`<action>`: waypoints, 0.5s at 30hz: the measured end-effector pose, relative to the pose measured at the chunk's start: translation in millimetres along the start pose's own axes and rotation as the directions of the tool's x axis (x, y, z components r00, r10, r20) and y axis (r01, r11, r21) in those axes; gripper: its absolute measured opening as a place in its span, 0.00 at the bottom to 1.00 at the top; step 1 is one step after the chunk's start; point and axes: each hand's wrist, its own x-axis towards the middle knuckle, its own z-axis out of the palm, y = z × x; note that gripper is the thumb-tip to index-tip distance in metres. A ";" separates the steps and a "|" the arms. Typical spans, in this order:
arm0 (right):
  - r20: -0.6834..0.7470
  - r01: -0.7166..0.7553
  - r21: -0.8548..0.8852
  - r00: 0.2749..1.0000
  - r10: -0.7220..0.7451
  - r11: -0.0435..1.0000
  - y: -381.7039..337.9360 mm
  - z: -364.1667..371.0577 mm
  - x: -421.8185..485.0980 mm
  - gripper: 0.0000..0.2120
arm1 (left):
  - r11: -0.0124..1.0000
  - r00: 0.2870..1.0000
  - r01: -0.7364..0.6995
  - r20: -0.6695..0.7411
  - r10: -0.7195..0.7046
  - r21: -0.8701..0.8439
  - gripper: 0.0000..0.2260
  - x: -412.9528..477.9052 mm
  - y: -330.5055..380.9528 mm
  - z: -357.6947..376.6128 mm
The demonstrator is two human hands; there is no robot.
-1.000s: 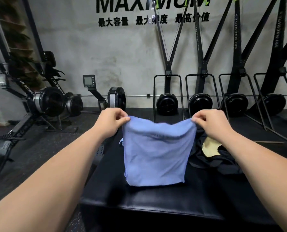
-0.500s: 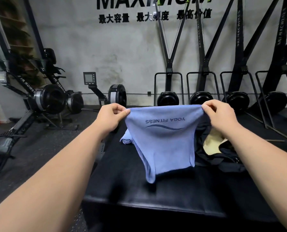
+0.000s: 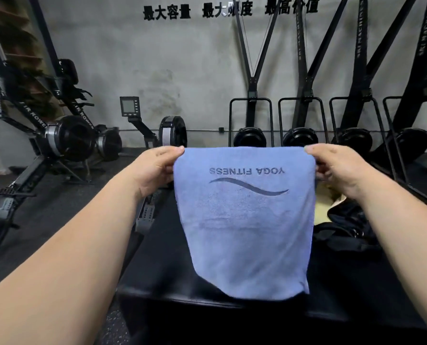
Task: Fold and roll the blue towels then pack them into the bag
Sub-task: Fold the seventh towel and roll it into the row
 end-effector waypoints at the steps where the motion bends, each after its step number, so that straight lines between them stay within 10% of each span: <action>1: -0.007 -0.027 -0.119 1.000 0.026 0.993 17.4 0.0 1.7 0.07 | 0.995 0.997 0.043 -0.063 -0.038 0.092 0.06 4.7 -17.3 -2.2; 7: -0.013 -0.097 -0.740 0.991 0.130 0.665 146.7 18.1 -12.6 0.11 | 0.827 0.962 0.255 -0.218 -0.165 0.501 0.12 3.3 -151.3 3.4; 15: -0.232 -0.307 -0.391 0.945 0.230 0.868 203.6 45.2 -7.2 0.07 | 0.903 0.902 0.329 -0.375 -0.214 0.276 0.11 19.4 -194.1 19.8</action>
